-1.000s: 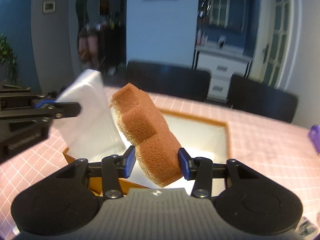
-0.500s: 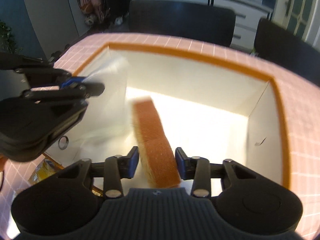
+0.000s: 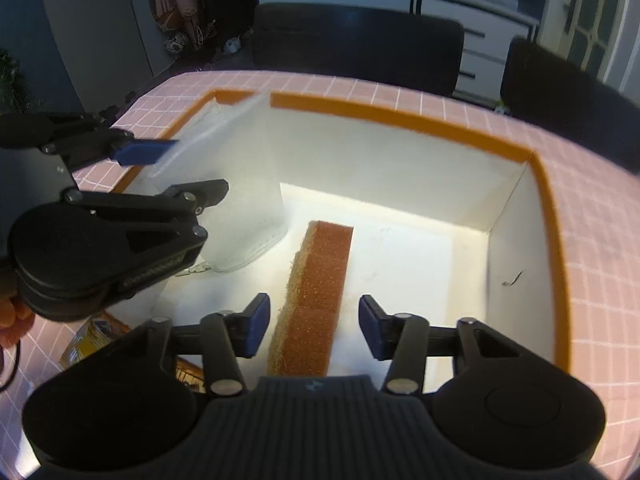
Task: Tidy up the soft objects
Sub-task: 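Carry the bag and sponge over the orange box and release both inside, then move both tools back to the table and lower the left tool onto the white cloth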
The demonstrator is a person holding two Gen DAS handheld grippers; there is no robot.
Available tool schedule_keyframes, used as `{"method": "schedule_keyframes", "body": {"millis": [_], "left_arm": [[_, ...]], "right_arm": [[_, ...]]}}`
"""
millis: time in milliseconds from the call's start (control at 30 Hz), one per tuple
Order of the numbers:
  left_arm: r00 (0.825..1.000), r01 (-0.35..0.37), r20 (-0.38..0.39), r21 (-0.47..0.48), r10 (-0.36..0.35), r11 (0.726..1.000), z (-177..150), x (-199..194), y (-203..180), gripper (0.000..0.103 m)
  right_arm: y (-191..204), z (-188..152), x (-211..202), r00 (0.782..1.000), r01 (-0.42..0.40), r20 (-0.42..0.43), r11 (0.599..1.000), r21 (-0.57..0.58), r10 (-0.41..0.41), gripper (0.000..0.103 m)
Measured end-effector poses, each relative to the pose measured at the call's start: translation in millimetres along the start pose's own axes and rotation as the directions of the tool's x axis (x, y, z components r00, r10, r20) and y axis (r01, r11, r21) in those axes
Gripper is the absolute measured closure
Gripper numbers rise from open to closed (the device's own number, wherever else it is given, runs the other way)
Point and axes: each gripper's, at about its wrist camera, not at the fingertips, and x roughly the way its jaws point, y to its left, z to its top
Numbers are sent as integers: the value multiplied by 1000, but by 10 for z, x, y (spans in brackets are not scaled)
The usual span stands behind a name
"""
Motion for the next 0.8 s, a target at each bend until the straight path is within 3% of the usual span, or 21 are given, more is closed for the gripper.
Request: {"method": "schedule_keyframes", "body": {"millis": [133,400,567,667,733,800], "left_arm": [[999,1,50,-15,0,1000,32,-215,20,37],[978,6,209,-117,19,993,58,-768,177,37],[947,59,321,-172,-1,983,-54,-1233,214,36],[917,111,397,-197,-25,974,-229,-1534,167,34],[899,147,437,-207,-43,967,-369,-1694,124,33],[888,169,456,-218,-53,961,-517,-1817,71,32]], "right_arm": [[67,-36,-184,998,38,45,999,-33,-37,38],[166,-195,-653,976,132,181,989,-63,-119,34],[176,-466,-1090,947,123,302,992,-18,-111,29],[227,-667,-1340,920,121,374,992,18,-119,28],[268,-812,-1479,903,91,419,995,30,-95,21],[305,-971,-1571,887,85,450,995,49,-98,21]]}}
